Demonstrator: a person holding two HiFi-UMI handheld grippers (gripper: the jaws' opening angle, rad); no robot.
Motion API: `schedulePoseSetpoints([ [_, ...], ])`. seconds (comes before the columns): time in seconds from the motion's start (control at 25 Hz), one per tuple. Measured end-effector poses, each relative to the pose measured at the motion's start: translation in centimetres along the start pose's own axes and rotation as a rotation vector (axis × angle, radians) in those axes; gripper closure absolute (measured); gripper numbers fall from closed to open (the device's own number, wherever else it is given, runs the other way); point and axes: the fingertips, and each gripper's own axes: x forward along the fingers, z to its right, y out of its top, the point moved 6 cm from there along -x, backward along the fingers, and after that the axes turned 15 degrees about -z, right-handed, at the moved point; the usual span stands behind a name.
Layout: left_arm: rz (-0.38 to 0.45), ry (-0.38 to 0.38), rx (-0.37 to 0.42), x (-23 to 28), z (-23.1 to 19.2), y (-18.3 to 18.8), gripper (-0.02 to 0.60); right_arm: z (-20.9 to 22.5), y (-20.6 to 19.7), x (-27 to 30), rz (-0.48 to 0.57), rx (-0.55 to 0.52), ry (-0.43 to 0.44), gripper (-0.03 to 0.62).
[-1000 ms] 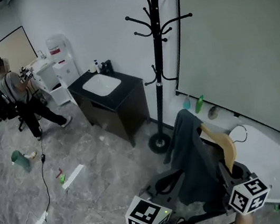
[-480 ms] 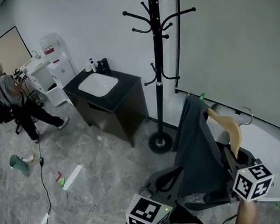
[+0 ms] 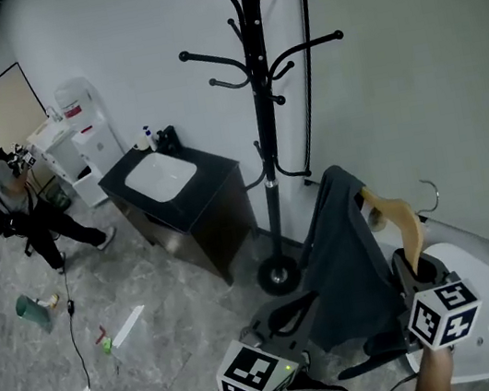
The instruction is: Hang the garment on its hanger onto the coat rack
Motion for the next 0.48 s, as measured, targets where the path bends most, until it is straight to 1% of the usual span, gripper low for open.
schedulePoseSetpoints([
  [0.24, 0.02, 0.003, 0.022, 5.2, -4.0, 4.0, 0.577, 4.3, 6.1, 3.8, 0.014, -0.055, -0.043, 0.568],
  [0.48, 0.014, -0.023, 0.026, 9.3, -8.0, 6.7, 0.577, 6.7, 13.4, 8.6, 0.025, -0.138, -0.101, 0.568],
])
